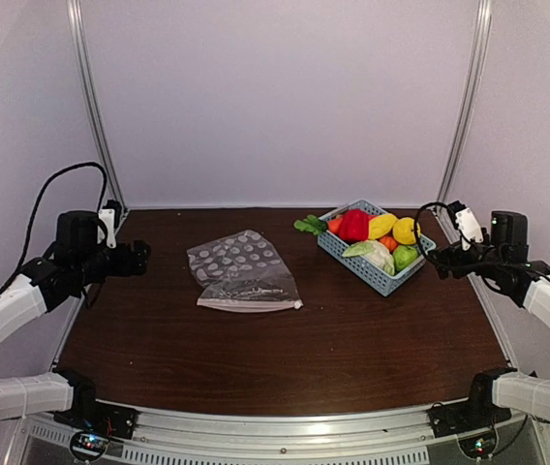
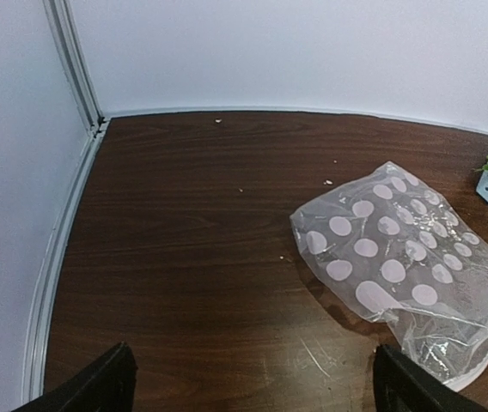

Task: Place the food in the zip-top bag and seal the zipper
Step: Adjust the zipper food storage bag at the center of the board.

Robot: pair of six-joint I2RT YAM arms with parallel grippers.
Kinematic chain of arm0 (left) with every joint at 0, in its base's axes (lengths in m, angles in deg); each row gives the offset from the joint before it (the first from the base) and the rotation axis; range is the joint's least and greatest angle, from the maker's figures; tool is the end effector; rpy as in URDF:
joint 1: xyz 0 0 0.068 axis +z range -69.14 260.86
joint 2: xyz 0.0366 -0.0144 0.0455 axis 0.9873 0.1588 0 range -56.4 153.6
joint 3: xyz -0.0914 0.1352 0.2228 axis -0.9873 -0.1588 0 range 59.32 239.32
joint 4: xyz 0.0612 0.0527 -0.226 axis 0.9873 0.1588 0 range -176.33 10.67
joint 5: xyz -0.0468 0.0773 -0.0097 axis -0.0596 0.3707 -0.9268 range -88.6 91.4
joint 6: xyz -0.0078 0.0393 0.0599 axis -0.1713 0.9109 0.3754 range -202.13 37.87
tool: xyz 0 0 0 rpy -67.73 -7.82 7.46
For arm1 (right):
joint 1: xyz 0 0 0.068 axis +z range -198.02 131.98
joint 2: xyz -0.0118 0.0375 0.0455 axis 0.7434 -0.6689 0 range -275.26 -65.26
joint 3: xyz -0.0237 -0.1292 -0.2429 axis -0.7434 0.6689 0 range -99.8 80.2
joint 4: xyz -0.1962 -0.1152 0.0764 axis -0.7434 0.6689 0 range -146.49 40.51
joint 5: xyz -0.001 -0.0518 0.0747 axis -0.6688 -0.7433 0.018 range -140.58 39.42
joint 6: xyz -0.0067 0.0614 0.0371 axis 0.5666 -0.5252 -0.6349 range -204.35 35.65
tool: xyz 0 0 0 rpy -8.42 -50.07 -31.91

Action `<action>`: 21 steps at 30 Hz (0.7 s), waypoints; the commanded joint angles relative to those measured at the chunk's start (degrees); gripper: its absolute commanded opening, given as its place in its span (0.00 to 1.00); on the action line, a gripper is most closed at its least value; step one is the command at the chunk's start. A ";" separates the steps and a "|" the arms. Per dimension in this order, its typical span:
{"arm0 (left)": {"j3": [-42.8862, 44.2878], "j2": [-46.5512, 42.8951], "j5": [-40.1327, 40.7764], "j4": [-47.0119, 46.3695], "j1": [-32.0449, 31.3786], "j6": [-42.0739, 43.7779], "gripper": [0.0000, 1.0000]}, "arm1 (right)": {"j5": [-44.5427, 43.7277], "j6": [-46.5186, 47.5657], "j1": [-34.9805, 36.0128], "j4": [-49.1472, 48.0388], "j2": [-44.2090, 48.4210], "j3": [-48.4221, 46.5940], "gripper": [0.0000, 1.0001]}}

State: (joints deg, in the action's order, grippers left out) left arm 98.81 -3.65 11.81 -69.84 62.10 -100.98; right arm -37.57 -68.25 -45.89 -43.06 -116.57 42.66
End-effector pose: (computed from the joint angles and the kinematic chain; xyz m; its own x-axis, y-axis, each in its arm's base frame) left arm 0.1957 -0.0552 0.2680 -0.4990 -0.1662 -0.8505 0.0070 0.9806 -0.1957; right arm 0.1995 0.0208 0.2674 -0.3734 -0.2843 -0.8830 -0.3538 0.9236 -0.1478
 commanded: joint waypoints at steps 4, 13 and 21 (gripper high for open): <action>5.93 3.11 5.45 1.06 -6.43 2.96 0.98 | 8.88 5.24 3.29 2.13 -5.26 -4.74 0.96; 10.39 14.10 -6.42 -5.86 -4.70 3.41 0.86 | 9.59 12.35 9.68 7.47 -22.63 -18.16 0.69; 23.06 25.90 -14.13 -5.13 -7.18 9.80 0.62 | 10.66 37.77 10.20 31.53 -31.73 -27.90 0.60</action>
State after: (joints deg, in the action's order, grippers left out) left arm 117.91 18.29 6.07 -71.89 56.11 -95.15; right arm -27.95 -46.81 -35.77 -27.36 -146.68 17.59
